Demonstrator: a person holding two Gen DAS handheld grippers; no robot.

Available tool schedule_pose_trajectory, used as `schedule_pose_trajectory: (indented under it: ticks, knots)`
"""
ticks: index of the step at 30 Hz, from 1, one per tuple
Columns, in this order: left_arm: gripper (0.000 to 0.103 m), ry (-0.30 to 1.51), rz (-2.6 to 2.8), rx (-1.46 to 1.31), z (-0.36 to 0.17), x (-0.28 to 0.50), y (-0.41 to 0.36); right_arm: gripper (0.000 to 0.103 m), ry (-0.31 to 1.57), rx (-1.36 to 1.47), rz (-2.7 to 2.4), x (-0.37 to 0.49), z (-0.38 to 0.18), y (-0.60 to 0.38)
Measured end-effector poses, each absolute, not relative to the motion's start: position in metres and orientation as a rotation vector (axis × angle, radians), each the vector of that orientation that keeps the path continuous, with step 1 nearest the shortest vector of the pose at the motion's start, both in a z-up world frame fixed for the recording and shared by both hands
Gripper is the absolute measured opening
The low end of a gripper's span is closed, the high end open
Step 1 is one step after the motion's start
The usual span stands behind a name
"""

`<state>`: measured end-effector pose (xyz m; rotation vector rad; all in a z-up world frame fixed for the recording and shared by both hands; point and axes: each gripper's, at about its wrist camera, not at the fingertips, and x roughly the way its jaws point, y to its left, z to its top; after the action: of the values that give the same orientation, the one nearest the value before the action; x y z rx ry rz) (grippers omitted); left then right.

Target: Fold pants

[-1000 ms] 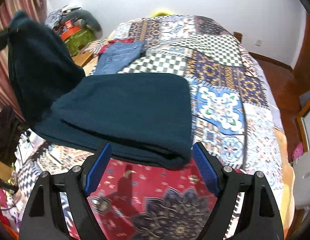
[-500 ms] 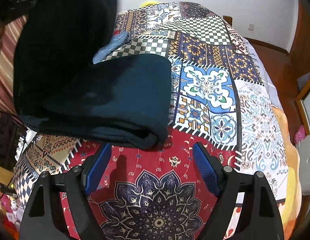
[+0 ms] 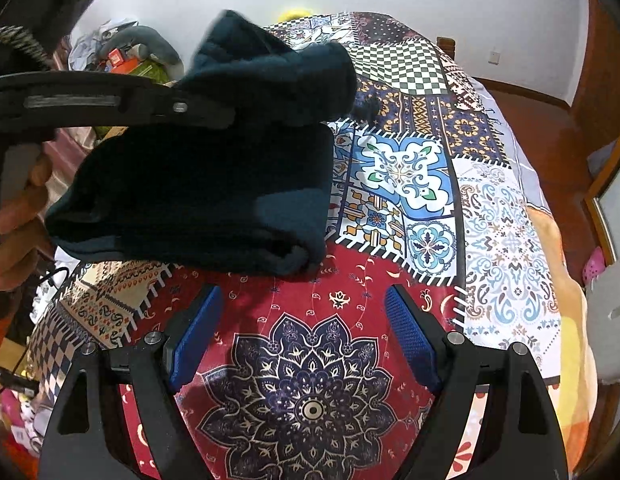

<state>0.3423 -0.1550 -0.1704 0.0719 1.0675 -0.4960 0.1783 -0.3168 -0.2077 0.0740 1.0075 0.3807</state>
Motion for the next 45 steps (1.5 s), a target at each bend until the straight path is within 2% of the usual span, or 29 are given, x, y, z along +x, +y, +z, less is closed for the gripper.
schedule_pose_trajectory:
  ticks: [3, 6, 9, 12, 16, 20, 23, 29, 37, 45]
  knots:
    - [0.070, 1.039, -0.536, -0.021, -0.152, 0.335, -0.133, 0.081, 1.005, 0.068, 0.383, 0.176, -0.206, -0.313]
    - [0.073, 0.968, -0.457, 0.020, -0.133, 0.338, -0.114, 0.081, 1.007, 0.067, 0.393, 0.176, -0.204, -0.307]
    - [0.089, 0.889, -0.306, 0.110, -0.123, 0.351, -0.093, 0.081, 1.002, 0.064, 0.409, 0.177, -0.202, -0.300]
    - [0.094, 0.871, -0.189, 0.190, -0.128, 0.381, -0.069, 0.081, 0.994, 0.071, 0.424, 0.179, -0.201, -0.292]
    - [0.095, 0.948, -0.103, 0.200, -0.152, 0.428, -0.037, 0.081, 1.011, 0.072, 0.450, 0.186, -0.205, -0.279]
    - [0.095, 1.147, -0.065, 0.186, -0.205, 0.476, -0.004, 0.081, 1.035, 0.062, 0.472, 0.194, -0.211, -0.267]
    - [0.095, 1.211, 0.002, 0.185, -0.242, 0.500, 0.017, 0.081, 1.050, 0.040, 0.482, 0.201, -0.214, -0.260]
    - [0.095, 1.321, 0.065, 0.239, -0.304, 0.509, 0.050, 0.081, 1.065, -0.024, 0.477, 0.226, -0.218, -0.249]
    - [0.096, 1.397, 0.009, 0.157, -0.309, 0.465, 0.076, 0.081, 1.038, 0.015, 0.384, 0.246, -0.208, -0.265]
    - [0.095, 1.383, -0.091, 0.154, -0.283, 0.368, 0.067, 0.081, 0.979, 0.048, 0.318, 0.221, -0.186, -0.291]
